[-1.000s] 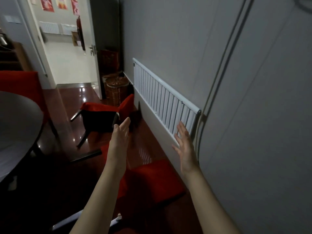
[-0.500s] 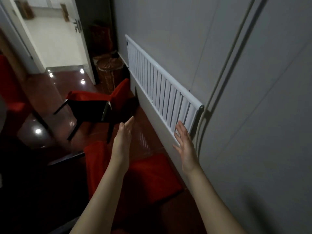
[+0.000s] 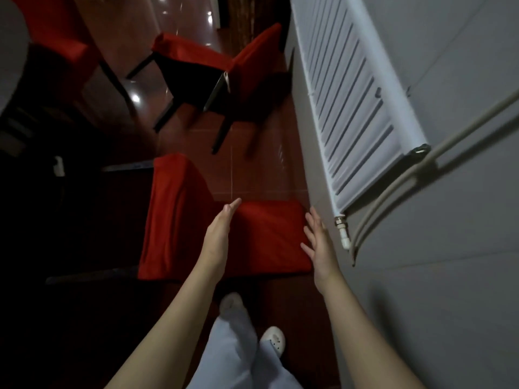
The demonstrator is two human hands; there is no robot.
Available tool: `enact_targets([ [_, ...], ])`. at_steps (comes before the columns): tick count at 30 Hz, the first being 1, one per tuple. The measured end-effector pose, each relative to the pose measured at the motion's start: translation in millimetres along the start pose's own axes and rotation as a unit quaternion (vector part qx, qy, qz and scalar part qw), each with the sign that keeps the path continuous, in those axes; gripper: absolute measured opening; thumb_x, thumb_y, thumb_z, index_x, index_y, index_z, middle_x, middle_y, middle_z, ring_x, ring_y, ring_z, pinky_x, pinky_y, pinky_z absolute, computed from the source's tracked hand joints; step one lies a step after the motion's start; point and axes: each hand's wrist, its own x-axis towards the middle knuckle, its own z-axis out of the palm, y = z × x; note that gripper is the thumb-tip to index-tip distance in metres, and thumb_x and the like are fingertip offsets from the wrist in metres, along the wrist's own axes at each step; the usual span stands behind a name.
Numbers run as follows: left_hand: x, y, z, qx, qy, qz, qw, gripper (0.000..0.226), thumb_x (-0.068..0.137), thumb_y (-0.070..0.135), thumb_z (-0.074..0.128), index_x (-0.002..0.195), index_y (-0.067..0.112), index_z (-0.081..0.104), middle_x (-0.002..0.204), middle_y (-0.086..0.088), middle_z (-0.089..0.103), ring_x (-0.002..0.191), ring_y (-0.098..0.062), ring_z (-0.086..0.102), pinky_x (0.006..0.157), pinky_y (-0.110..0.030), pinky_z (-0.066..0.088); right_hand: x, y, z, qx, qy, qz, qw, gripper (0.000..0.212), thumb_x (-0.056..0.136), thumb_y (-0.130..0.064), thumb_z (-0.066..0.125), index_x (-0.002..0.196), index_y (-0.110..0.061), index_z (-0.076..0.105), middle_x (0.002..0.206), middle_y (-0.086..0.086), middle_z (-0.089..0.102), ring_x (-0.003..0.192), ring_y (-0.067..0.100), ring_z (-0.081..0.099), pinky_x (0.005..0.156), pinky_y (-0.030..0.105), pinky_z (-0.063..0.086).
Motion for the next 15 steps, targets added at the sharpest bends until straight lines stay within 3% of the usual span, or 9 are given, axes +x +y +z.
enact_targets([
  [3,26,-31,3,0.032,0.005,-0.022,0.999,0.045,0.100,0.045,0.033,0.138,0.026,0.048,0.141,0.015,0.043,0.135,-0.003,0.033,0.097,-0.009,0.027,36,19,-3,-0.030,-0.002,0.036,0.999,0.051,0.085,-0.065,0.029,0.134,-0.051,0.030,0.150,-0.013,0.033,0.135,0.008,0.032,0.103,0.034,0.031],
  [5,47,-57,8,0.053,0.006,-0.046,0.998,0.041,0.100,0.039,0.042,0.138,0.026,0.049,0.144,0.011,0.043,0.135,-0.002,0.034,0.095,-0.006,0.031,67,35,-8,-0.033,0.014,0.059,0.998,0.043,0.094,-0.056,0.026,0.136,-0.048,0.028,0.151,-0.010,0.031,0.137,0.011,0.030,0.105,0.035,0.029],
  [7,66,-85,14,0.089,-0.003,-0.062,0.994,0.041,0.099,0.036,0.048,0.139,0.027,0.047,0.150,0.005,0.039,0.140,-0.008,0.029,0.111,-0.021,0.029,97,54,-17,-0.042,0.030,0.073,0.996,0.034,0.100,-0.045,0.026,0.134,-0.045,0.030,0.152,-0.008,0.030,0.138,0.011,0.029,0.108,0.038,0.027],
  [9,88,-118,22,0.165,-0.025,-0.074,0.983,0.045,0.099,0.037,0.049,0.143,0.030,0.042,0.155,0.004,0.031,0.146,-0.013,0.016,0.118,-0.034,0.017,129,83,-26,-0.078,0.032,0.088,0.993,0.037,0.101,-0.041,0.031,0.138,-0.040,0.033,0.153,-0.006,0.031,0.134,0.006,0.032,0.112,0.036,0.026],
  [12,121,-178,35,0.298,-0.056,-0.075,0.950,0.053,0.098,0.044,0.045,0.148,0.039,0.026,0.160,0.008,0.014,0.147,-0.011,0.000,0.118,-0.037,0.003,170,139,-40,-0.214,-0.009,0.096,0.972,0.049,0.100,-0.043,0.038,0.147,-0.036,0.028,0.154,-0.009,0.030,0.137,0.005,0.029,0.109,0.025,0.024],
  [15,159,-267,53,0.410,-0.063,-0.058,0.908,0.061,0.096,0.053,0.038,0.146,0.049,0.004,0.160,0.012,-0.004,0.144,-0.009,-0.016,0.115,-0.031,-0.011,222,221,-56,-0.410,-0.052,0.081,0.907,0.060,0.097,-0.049,0.037,0.150,-0.039,0.012,0.158,-0.008,0.018,0.145,0.015,0.018,0.116,0.042,0.022],
])
